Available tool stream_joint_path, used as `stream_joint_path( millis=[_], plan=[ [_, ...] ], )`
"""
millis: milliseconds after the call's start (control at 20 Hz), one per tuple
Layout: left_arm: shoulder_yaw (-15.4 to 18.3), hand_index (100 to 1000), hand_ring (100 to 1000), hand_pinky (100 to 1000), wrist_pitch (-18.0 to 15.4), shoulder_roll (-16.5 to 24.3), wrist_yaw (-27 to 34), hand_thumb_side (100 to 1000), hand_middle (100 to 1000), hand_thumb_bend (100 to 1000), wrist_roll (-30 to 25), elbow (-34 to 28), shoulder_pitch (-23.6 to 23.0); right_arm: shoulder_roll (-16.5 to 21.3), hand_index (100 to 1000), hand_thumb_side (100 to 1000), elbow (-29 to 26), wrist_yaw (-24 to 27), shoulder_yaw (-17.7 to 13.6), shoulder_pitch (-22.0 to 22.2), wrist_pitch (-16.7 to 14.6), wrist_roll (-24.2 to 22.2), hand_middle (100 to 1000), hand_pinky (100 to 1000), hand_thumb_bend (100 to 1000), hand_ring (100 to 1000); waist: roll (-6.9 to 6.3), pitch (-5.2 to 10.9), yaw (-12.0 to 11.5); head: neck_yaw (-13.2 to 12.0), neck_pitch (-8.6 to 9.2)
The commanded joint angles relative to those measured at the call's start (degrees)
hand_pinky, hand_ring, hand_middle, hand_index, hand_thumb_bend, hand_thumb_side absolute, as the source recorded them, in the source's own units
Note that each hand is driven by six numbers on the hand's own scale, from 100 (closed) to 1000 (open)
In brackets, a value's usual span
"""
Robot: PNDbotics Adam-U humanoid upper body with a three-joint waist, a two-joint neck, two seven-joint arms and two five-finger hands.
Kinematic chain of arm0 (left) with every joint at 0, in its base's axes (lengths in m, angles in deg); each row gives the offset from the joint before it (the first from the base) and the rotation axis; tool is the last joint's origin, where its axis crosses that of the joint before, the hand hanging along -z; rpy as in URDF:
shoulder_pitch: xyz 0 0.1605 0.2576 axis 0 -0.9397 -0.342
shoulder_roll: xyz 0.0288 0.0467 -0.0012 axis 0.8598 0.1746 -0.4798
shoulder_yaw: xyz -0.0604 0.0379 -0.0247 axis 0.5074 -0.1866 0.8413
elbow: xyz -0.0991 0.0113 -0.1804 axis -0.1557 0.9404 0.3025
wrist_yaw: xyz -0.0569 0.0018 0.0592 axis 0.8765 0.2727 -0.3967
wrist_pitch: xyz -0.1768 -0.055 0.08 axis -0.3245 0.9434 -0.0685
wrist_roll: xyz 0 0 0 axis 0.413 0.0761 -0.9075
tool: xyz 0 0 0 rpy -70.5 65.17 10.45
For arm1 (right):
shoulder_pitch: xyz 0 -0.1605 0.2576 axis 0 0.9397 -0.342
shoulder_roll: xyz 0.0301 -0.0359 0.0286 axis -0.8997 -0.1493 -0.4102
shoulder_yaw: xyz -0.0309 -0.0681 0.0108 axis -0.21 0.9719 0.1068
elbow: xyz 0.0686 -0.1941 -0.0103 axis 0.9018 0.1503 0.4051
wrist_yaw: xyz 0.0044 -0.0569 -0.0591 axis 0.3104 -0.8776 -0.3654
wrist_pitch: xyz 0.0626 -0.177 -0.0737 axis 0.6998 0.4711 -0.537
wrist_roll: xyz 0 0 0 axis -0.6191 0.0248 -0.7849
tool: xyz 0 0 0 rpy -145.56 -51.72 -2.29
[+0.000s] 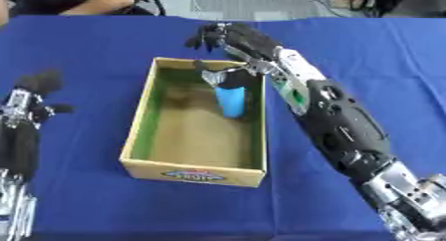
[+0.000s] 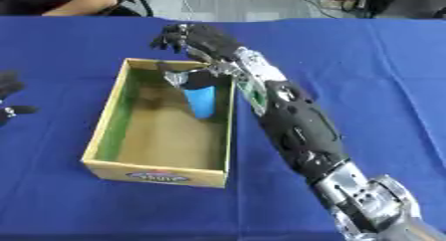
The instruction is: Pick up objects on the table and place them in the box.
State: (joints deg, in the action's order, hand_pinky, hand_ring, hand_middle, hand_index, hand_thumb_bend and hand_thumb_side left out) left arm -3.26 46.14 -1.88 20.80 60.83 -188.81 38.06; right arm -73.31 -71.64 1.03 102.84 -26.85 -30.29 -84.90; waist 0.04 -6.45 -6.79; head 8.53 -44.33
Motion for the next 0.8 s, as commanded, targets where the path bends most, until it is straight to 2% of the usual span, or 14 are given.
stream_joint_path(
  millis=[50, 100, 200, 550, 800],
  plan=[
    [-0.09, 809, 873, 634, -0.21, 0.33, 0.13, 1000, 871, 427, -0.20, -0.68, 0.58, 0.10, 1000, 863, 0.19, -1.08, 0.34, -0.24, -1.56, -0.22, 920, 942, 100, 869, -0.30, 0.64, 0.19, -0.22, 0.21],
    [-0.08, 809, 873, 634, -0.20, 0.35, 0.12, 1000, 871, 426, -0.20, -0.66, 0.56, 0.15, 1000, 918, 0.47, -1.29, 0.40, -0.08, -2.11, -0.66, 987, 1000, 131, 956, -0.31, 0.64, 0.26, -0.24, 0.21],
    [-0.08, 809, 873, 634, -0.21, 0.39, 0.10, 1000, 871, 426, -0.20, -0.64, 0.52, 0.30, 1000, 943, 0.96, -1.58, 0.31, 0.10, -2.96, -1.63, 1000, 1000, 177, 1000, -0.33, 0.65, 0.39, -0.26, 0.21],
    [-0.09, 809, 874, 635, -0.23, 0.53, 0.08, 1000, 872, 425, -0.19, -0.59, 0.40, 1.61, 1000, 932, 0.07, -1.16, -0.17, 0.19, -3.04, -2.14, 1000, 1000, 166, 1000, -0.30, 0.73, 0.75, -0.30, 0.21],
    [-0.04, 808, 875, 635, -0.21, 0.70, 0.01, 1000, 872, 424, -0.15, -0.56, 0.22, 4.35, 1000, 915, -3.50, 0.58, -0.34, 0.38, -1.62, -1.73, 1000, 1000, 135, 1000, -0.11, 0.88, 1.12, -0.60, 0.21]
  ],
)
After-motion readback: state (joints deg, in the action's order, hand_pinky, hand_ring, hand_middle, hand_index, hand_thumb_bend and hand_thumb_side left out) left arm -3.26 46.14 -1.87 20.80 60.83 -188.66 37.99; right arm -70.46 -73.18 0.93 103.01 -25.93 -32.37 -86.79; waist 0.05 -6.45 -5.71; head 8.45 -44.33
